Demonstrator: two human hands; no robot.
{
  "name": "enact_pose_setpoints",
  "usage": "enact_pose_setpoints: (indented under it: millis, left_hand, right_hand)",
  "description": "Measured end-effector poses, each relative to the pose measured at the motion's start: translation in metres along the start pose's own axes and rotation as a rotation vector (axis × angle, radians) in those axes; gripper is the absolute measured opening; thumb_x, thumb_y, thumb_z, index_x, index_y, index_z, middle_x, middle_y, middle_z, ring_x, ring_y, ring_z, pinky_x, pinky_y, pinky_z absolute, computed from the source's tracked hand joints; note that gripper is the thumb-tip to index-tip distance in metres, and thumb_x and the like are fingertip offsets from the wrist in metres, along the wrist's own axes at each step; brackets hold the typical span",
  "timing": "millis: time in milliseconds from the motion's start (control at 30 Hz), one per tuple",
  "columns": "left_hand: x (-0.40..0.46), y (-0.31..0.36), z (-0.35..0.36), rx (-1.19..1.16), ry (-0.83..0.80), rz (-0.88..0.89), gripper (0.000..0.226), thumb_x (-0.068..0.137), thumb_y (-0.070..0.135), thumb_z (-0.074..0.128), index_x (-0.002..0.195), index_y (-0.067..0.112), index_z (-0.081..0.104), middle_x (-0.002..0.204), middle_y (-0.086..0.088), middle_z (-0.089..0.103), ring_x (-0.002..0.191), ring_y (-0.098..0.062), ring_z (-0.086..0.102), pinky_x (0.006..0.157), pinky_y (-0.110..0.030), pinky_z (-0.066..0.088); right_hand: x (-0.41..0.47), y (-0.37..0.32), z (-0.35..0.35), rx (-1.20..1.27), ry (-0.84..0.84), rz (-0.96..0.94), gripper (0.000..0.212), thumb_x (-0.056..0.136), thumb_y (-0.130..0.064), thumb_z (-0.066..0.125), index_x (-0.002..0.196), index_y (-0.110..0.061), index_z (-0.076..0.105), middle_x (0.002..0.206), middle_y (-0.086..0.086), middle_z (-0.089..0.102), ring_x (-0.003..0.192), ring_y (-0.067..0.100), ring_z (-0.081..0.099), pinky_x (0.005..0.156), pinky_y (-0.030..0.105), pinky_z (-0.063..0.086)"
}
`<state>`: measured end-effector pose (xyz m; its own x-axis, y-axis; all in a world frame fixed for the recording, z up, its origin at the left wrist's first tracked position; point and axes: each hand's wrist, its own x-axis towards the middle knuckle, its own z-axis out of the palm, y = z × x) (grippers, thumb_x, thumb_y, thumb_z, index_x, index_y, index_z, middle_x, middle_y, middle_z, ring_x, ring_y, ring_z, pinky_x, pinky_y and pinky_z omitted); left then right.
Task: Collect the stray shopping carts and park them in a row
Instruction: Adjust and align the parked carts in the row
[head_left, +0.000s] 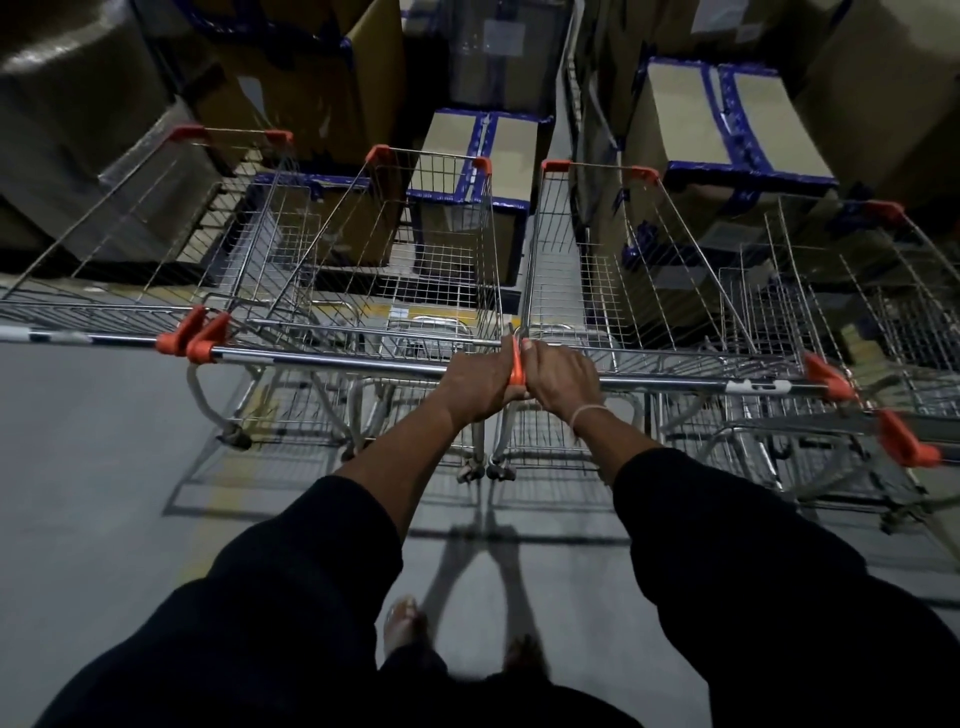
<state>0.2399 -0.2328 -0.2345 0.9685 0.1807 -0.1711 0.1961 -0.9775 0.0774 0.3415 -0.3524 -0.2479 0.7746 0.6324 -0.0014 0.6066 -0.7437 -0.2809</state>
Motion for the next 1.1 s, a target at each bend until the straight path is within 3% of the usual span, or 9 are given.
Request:
enact_pose_setpoints:
  millis: [167,367,500,633,767,967,1100]
  left_hand:
    - [-0.004,0.004,-0.004,-0.046,-0.021,-0.030,0.092,0.102,0.058,0.047,0.162,0.003,0.003,0.125,-0.017,0.069,0.114,-0.035,0.065,0.100,-0.047,0.044]
    - [-0.002,0.003,0.003,-0.110,-0.012,-0.042,0.093,0.101,0.060,0.049,0.163,0.006,0.005,0.135,-0.016,0.066,0.122,-0.034,0.062,0.112,-0.055,0.033]
    - [-0.006,-0.003,0.013,-0.148,0.075,0.000,0.090,0.101,0.064,0.044,0.162,0.008,0.012,0.134,-0.014,0.065,0.121,-0.032,0.060,0.107,-0.048,0.034]
    - [-0.010,-0.002,0.009,-0.185,0.085,0.006,0.080,0.103,0.061,0.038,0.162,0.012,0.016,0.146,-0.012,0.058,0.128,-0.035,0.054,0.107,-0.050,0.031]
    - [-0.007,0.000,0.012,-0.141,0.066,-0.044,0.075,0.106,0.056,0.035,0.162,0.010,0.016,0.150,-0.011,0.054,0.131,-0.038,0.050,0.109,-0.056,0.032]
    - [-0.006,-0.003,0.008,-0.190,0.022,-0.027,0.079,0.106,0.057,0.036,0.164,0.009,0.011,0.152,-0.012,0.052,0.134,-0.039,0.046,0.109,-0.053,0.029]
    - [-0.013,-0.004,0.002,-0.172,-0.011,-0.033,0.075,0.107,0.054,0.035,0.165,0.013,0.008,0.156,-0.014,0.045,0.139,-0.039,0.040,0.112,-0.053,0.026]
  right_hand:
    - [-0.001,0.000,0.000,0.005,-0.018,0.000,0.055,0.109,-0.046,0.020,0.094,-0.016,0.063,0.076,0.009,0.067,0.074,0.030,0.066,0.081,0.046,0.056]
    - [0.000,0.000,-0.002,0.021,-0.051,0.000,0.056,0.110,-0.047,0.021,0.099,-0.015,0.065,0.085,0.013,0.070,0.079,0.032,0.067,0.081,0.048,0.057]
    - [-0.003,-0.001,-0.007,-0.040,-0.058,-0.050,0.055,0.112,-0.045,0.021,0.112,-0.014,0.067,0.092,0.012,0.073,0.088,0.032,0.068,0.097,0.049,0.046]
    - [-0.020,-0.001,-0.003,-0.100,0.022,-0.044,0.055,0.111,-0.048,0.019,0.109,-0.021,0.067,0.094,0.004,0.074,0.097,0.029,0.066,0.105,0.057,0.032]
    - [-0.027,-0.010,0.005,-0.002,0.011,0.014,0.058,0.112,-0.050,0.013,0.110,-0.021,0.063,0.098,0.005,0.072,0.108,0.030,0.062,0.107,0.055,0.030]
    - [-0.028,-0.013,-0.002,0.059,-0.062,0.013,0.063,0.111,-0.053,0.007,0.113,-0.020,0.062,0.107,0.007,0.071,0.116,0.033,0.058,0.107,0.053,0.032]
    - [-0.026,-0.014,-0.001,0.077,-0.119,0.026,0.069,0.108,-0.059,0.010,0.135,-0.017,0.057,0.128,0.011,0.068,0.129,0.039,0.052,0.111,0.054,0.030]
